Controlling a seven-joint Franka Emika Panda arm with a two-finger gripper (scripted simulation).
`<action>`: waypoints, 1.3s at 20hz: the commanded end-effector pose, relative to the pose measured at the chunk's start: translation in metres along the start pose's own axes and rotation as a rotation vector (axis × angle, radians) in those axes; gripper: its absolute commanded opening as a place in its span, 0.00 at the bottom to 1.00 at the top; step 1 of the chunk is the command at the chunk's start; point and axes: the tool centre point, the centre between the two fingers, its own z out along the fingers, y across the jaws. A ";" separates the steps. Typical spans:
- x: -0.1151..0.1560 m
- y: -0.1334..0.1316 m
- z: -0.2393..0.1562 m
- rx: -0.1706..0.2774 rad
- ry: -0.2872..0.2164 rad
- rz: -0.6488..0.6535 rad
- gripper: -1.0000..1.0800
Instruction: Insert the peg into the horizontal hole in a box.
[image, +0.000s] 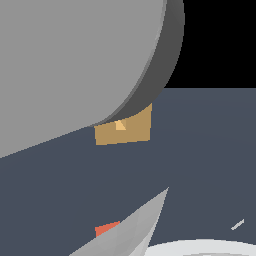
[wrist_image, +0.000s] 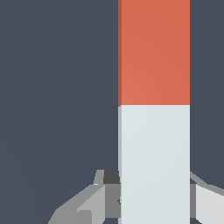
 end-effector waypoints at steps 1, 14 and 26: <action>0.005 0.002 -0.001 -0.001 0.000 -0.001 0.00; 0.087 0.019 -0.016 -0.001 0.000 0.011 0.00; 0.217 0.052 -0.040 -0.001 -0.001 0.029 0.00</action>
